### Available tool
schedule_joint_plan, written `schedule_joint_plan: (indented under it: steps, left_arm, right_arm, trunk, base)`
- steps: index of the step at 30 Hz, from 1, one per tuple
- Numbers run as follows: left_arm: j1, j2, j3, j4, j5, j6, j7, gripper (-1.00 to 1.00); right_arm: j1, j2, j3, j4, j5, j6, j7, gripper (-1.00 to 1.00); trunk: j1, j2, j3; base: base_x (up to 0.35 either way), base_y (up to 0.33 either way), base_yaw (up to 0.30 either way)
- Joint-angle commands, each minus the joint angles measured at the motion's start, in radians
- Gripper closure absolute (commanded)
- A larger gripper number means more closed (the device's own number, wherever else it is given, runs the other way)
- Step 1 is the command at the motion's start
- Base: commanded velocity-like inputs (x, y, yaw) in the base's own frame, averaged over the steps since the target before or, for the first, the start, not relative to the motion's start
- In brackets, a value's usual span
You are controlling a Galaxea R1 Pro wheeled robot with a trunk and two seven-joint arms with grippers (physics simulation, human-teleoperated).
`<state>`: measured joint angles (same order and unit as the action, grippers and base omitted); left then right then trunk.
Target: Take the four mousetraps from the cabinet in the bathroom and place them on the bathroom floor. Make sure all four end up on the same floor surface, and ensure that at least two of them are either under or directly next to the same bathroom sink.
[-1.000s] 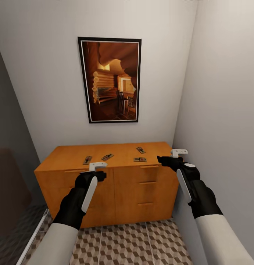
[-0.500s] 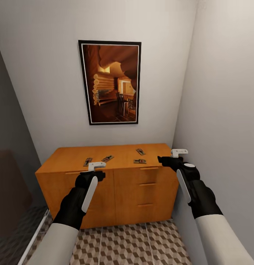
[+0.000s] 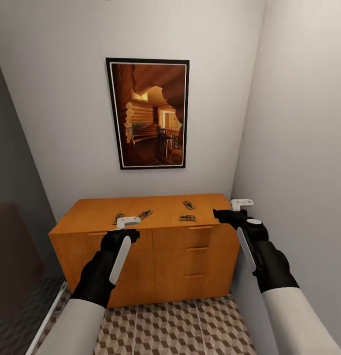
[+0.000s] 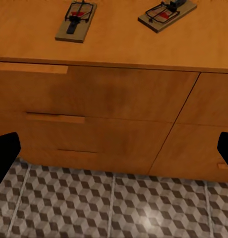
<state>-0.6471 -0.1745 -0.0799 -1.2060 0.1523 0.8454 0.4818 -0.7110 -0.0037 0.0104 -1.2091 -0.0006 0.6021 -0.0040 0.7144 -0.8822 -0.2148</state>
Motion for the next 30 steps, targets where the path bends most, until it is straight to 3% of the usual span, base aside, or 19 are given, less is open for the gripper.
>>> schedule_joint_plan:
  steps: [1, 16, 30]
  left_arm:
    - [-0.001, 0.0, -0.001, 0.0, 0.011, 0.002, 0.01, -1.0]
    - [0.0, 0.0, -0.001, 0.004, 0.013, 0.003, 0.007, -1.0]
    - [0.0, 0.0, -0.001, 0.002, 0.013, 0.003, 0.006, -1.0]
  right_arm:
    - [0.0, 0.0, 0.001, -0.001, 0.001, 0.005, 0.0, -1.0]
    - [0.0, 0.002, 0.0, 0.01, 0.003, 0.001, 0.002, -1.0]
    - [0.001, 0.003, -0.001, 0.034, 0.001, -0.107, -0.003, -1.0]
  trunk:
    - [-0.004, 0.006, 0.002]
    - [-0.061, 0.111, 0.049]
    - [-0.115, 0.209, 0.093]
  base:
    - [0.0, 0.0, 0.0]
    - [0.0, 0.0, 0.0]
    - [0.0, 0.0, 0.0]
